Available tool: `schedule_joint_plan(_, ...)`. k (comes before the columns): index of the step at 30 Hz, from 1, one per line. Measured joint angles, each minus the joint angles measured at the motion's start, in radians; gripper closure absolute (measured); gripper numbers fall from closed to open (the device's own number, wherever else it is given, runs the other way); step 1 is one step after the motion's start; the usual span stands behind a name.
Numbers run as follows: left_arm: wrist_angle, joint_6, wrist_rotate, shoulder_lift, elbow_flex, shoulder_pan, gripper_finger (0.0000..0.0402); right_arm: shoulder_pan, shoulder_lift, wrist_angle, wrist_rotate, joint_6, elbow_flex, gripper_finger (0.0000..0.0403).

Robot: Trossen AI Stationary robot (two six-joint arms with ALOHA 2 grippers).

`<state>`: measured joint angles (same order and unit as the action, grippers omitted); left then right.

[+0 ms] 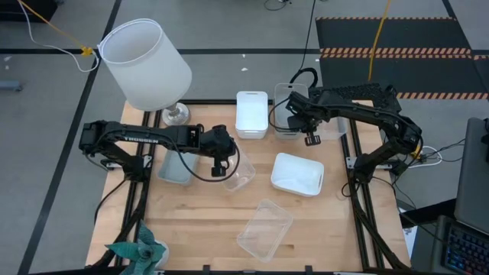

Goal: Stack baskets by color
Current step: Stack the bottom gray bin on top of the top gray bin

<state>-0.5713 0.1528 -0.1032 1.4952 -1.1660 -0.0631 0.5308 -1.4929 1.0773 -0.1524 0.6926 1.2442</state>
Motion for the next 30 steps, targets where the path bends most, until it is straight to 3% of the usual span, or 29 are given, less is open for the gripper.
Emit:
schedule_joint_plan(14, 0.0, 0.0, 0.0, 0.0, 0.0, 0.0, 0.0387, 0.0, 0.0, 0.004, 0.026, 0.008, 0.0, 0.0393)
schedule_joint_plan(30, 0.0, 0.0, 0.0, 0.0, 0.0, 0.0, 0.0387, 0.0, 0.0, -0.015, 0.023, 0.0, 0.0, 0.0349)
